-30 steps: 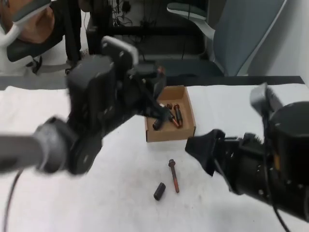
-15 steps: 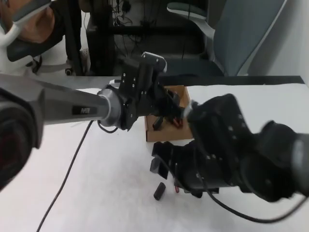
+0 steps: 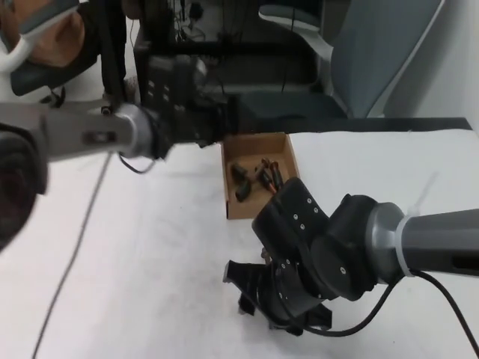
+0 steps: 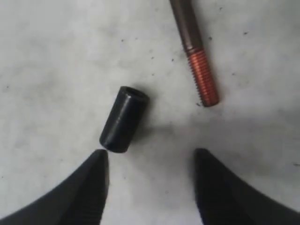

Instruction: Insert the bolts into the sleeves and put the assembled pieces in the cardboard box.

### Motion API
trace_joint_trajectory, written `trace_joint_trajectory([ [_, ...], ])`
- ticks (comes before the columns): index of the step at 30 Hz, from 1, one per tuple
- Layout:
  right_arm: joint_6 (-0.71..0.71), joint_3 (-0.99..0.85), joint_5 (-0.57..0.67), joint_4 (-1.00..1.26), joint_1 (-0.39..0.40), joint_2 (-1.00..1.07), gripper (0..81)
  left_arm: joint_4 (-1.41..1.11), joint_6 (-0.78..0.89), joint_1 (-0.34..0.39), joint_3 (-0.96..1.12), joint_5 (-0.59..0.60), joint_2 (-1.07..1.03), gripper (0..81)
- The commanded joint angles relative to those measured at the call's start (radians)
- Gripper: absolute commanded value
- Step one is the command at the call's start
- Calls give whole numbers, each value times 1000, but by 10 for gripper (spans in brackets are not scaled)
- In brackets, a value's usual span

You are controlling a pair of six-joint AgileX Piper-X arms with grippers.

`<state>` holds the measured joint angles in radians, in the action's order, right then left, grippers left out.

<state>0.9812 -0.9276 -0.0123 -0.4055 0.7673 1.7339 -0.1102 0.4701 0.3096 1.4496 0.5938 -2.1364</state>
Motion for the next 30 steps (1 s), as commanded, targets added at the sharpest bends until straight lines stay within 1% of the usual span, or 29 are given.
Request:
trace_joint_trajectory([
  [1,16,-19,-43,-1,0,-1,444,81,-5,-49,11,122,53,700],
  [5,41,-32,-43,-3,0,-1,447,186,-36,-101,9,204,82,700],
  [8,86,-41,-44,-26,0,-1,480,264,-49,-125,-3,266,107,700],
  [9,94,-48,-61,-52,0,-1,480,293,-62,-129,-16,277,121,700],
  [11,99,-68,-82,-117,0,-1,480,345,-111,-138,-53,275,155,700],
  [15,99,-108,-121,-189,0,8,480,359,-168,-138,-186,199,247,700],
  [20,101,-165,-121,-185,0,53,480,296,-182,-138,-344,151,349,700],
  [24,94,-220,-105,-219,0,116,480,260,-183,-138,-446,140,404,700],
  [28,92,-255,-94,-272,0,161,480,259,-203,-155,-509,140,430,700],
  [30,96,-266,-68,-283,3,177,477,253,-209,-170,-534,137,438,700],
])
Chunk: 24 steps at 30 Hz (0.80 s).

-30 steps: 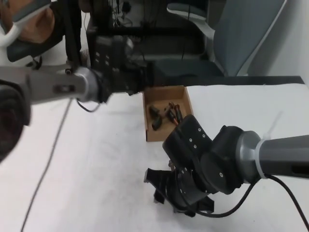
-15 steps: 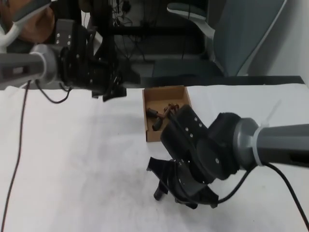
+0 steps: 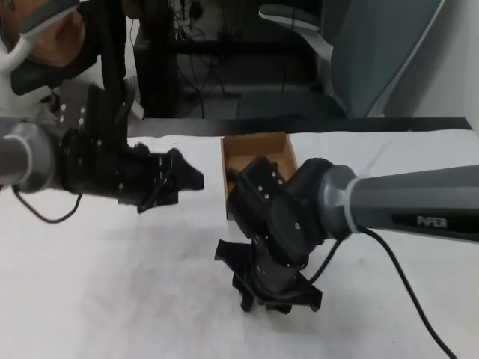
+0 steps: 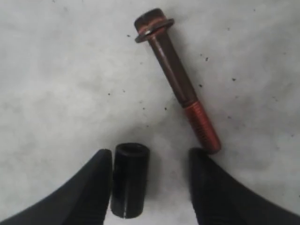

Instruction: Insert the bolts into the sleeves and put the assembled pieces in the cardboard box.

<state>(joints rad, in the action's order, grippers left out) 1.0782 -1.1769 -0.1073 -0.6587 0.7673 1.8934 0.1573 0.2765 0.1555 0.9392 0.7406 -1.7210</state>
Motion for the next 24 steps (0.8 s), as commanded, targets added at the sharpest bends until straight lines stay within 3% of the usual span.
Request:
trace_joint_trajectory([
  [1,-1,-21,30,-38,7,23,458,-14,-15,-25,-35,-10,24,700],
  [3,-8,-22,30,-43,11,24,322,-12,-15,-42,-50,-4,23,700],
  [5,-72,-27,30,-32,19,20,11,-12,-15,-61,-66,14,29,700],
  [10,-259,-77,-37,4,41,-17,6,-16,-6,-72,-77,64,64,700],
  [15,-484,-127,-125,4,39,-126,6,-7,66,16,-77,94,119,700],
  [20,-649,-123,-254,-51,16,-325,6,21,100,199,-77,-117,135,700],
  [24,-787,-103,-293,-86,-27,-539,6,11,168,369,-70,-367,135,700],
])
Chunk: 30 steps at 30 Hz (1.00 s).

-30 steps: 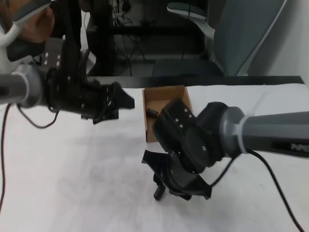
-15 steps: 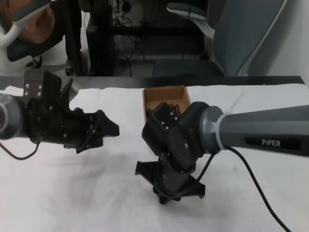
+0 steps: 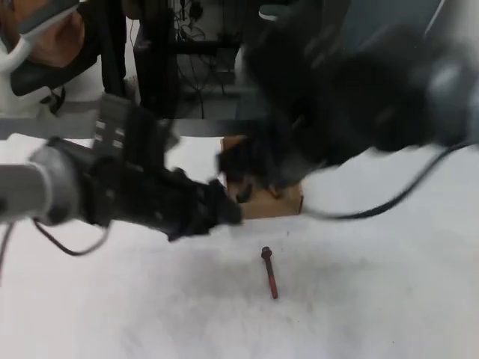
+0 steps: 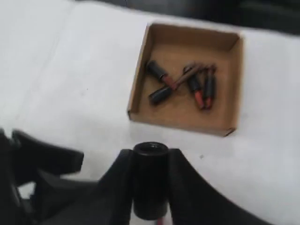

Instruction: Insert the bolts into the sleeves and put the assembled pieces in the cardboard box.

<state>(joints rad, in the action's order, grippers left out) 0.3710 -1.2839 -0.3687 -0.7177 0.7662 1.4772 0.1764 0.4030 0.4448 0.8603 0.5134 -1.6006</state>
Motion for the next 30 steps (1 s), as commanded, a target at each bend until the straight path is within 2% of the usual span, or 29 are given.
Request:
trace_joint_trajectory([
  [1,-97,11,-31,-41,-41,-179,6,-12,65,118,11,-205,15,700],
  [4,-122,30,-31,-91,-87,-326,6,-12,129,197,33,-322,5,700],
  [8,-148,51,-31,-161,-125,-494,6,63,197,243,117,-335,-69,700],
  [17,-183,59,-31,-213,-132,-698,6,253,236,253,348,-376,-271,700],
  [30,-255,59,-30,-213,-132,-829,6,331,309,255,461,-398,-484,694],
])
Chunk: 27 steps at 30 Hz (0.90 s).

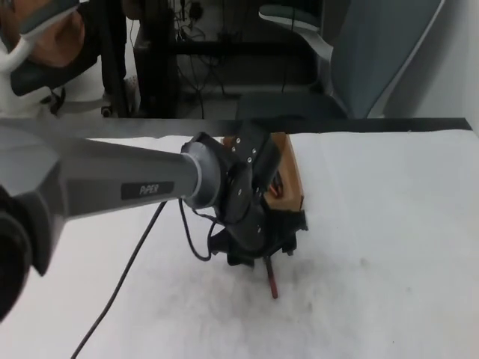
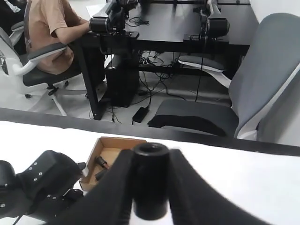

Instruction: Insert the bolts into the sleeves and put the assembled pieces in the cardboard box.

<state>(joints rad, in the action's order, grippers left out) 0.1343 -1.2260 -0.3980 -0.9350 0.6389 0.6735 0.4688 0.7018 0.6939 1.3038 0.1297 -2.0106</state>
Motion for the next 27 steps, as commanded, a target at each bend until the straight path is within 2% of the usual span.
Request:
trace_joint_trajectory([
  [1,-35,1,-1,5,-5,-35,6,61,10,6,38,-16,-82,650],
  [3,-60,1,-4,5,-5,-50,6,105,10,6,69,-16,-96,526],
  [6,-96,1,-31,9,-5,-69,6,163,8,6,78,-12,-97,230],
  [8,-110,1,-54,13,-5,-80,6,213,8,6,78,-4,-97,112],
  [9,-121,1,-54,17,-5,-85,6,232,8,6,78,-4,-97,81],
  [14,-144,1,-54,72,-5,-100,6,290,-15,6,78,-17,-97,53],
  [21,-134,15,-41,50,-5,-101,6,177,-35,6,78,-33,-37,53],
  [27,-89,205,84,137,-5,-98,6,176,-249,15,71,-233,139,53],
])
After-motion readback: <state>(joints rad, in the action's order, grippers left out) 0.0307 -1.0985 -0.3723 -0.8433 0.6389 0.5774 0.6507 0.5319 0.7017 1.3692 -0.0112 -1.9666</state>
